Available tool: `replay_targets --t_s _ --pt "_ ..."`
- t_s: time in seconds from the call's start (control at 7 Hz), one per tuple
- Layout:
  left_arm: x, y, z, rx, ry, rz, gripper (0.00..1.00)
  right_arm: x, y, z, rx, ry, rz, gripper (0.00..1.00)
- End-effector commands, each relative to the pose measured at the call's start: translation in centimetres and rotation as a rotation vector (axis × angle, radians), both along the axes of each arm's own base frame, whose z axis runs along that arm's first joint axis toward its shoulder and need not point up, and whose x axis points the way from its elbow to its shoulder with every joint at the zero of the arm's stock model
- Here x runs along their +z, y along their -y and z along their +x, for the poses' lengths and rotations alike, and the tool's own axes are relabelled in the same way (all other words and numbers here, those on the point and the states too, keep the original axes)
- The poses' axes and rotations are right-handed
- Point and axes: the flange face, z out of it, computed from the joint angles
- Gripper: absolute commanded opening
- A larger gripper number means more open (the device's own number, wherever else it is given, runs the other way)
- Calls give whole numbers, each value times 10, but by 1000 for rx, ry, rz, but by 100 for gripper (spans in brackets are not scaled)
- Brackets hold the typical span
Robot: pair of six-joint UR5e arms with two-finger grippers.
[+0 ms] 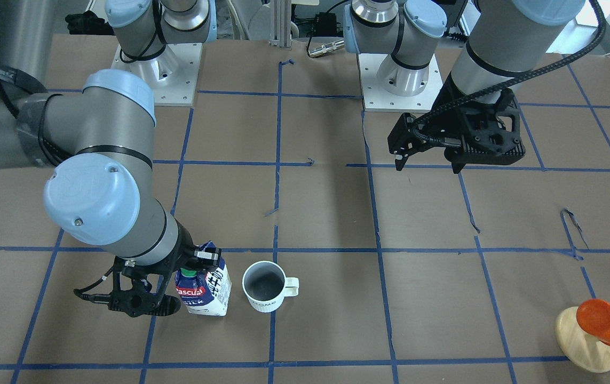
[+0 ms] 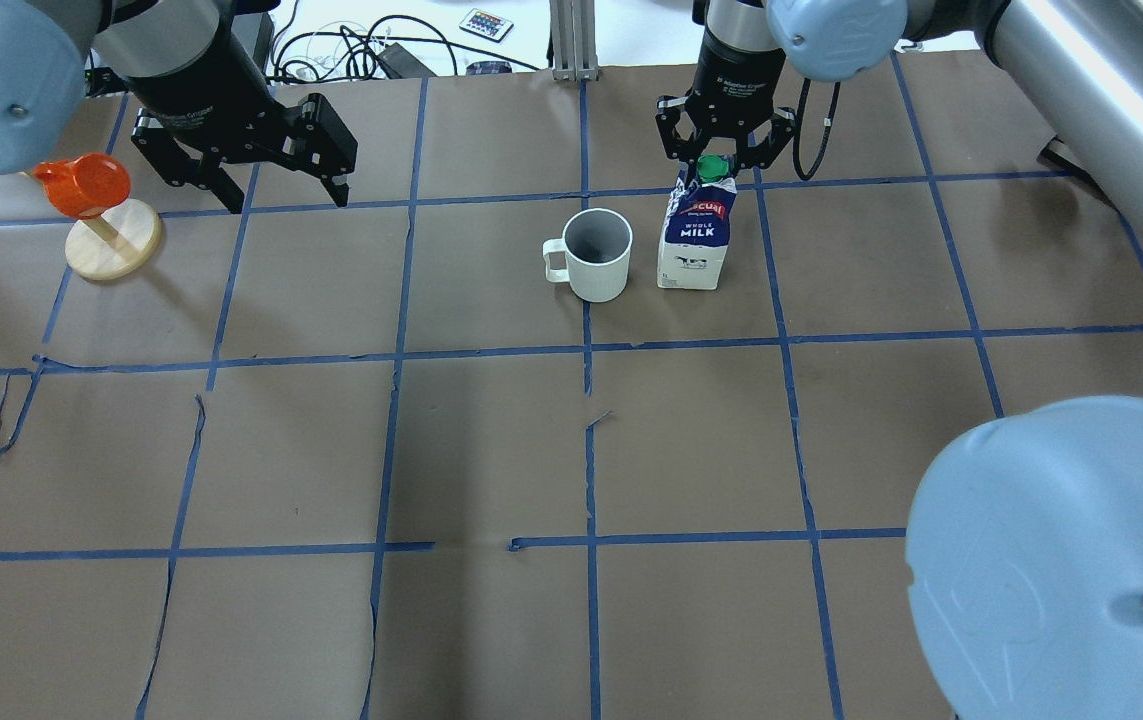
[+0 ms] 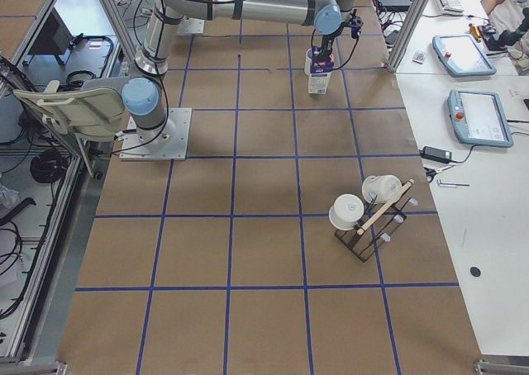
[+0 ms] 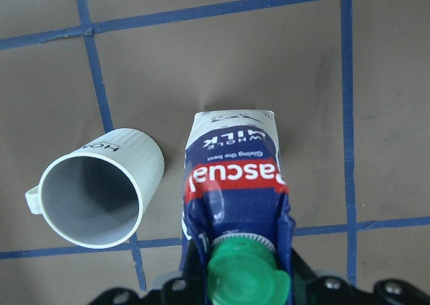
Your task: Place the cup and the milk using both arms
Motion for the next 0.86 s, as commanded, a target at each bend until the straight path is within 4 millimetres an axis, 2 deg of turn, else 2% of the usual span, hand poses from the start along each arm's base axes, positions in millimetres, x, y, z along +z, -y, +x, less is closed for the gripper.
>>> replay_targets --t_s 0.0,0.14,0.29,0.43,0.57,0.71 --pt "2 -6 -1 -9 2 18 100 -4 -1 10 29 -4 -6 19" --pt "5 -7 3 -3 2 12 100 -7 -1 10 35 0 -12 73" --pt "4 -8 2 -3 2 13 100 -9 0 10 44 3 -31 100" --pt "5 -9 2 -4 2 13 100 -14 -4 9 43 2 -19 100" --pt "4 -9 2 -4 2 15 100 -4 -6 6 40 3 -31 100" --pt "4 -9 2 -3 3 15 100 26 -17 -6 29 1 -58 100"
